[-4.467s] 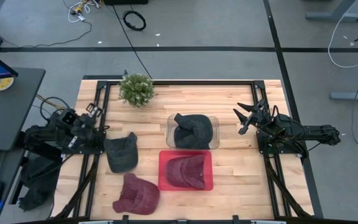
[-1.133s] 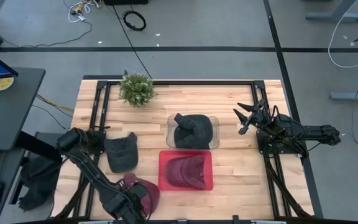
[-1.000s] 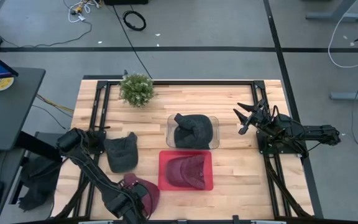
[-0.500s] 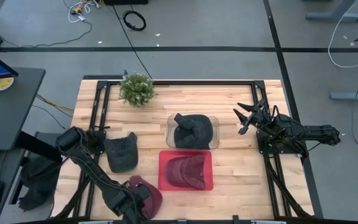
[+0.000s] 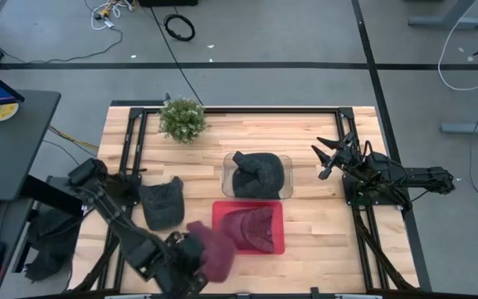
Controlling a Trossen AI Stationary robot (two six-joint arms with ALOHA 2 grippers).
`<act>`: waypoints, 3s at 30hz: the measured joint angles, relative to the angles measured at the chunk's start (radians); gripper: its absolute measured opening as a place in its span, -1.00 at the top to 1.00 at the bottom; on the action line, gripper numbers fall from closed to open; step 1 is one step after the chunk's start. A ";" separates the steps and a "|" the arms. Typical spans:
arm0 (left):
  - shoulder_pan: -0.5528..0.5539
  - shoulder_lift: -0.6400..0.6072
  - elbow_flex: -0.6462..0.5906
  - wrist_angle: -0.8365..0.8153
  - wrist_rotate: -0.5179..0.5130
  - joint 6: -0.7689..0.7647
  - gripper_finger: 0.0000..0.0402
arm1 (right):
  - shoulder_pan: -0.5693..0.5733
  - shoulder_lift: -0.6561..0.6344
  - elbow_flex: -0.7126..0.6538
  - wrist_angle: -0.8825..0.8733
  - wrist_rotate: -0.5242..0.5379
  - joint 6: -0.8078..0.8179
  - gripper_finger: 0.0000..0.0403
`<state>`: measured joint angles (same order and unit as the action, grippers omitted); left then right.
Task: Pick & Place hat
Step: Put the red cap into the pink bin
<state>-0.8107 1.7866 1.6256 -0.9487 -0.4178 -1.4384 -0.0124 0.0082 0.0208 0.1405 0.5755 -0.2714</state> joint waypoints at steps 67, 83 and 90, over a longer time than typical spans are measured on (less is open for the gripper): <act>0.352 0.174 0.021 0.321 0.102 0.768 0.15 | 0.000 0.003 0.000 -0.023 -0.008 0.000 0.21; 0.371 0.451 0.028 0.400 0.150 0.704 0.16 | 0.000 0.003 0.000 -0.024 -0.008 0.000 0.21; 0.359 0.326 0.018 0.344 0.101 0.734 0.16 | 0.000 0.003 0.000 -0.024 -0.008 0.000 0.21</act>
<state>-0.4513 2.1128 1.6432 -0.6051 -0.3163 -0.7048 -0.0123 0.0109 0.0212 0.1169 0.5678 -0.2714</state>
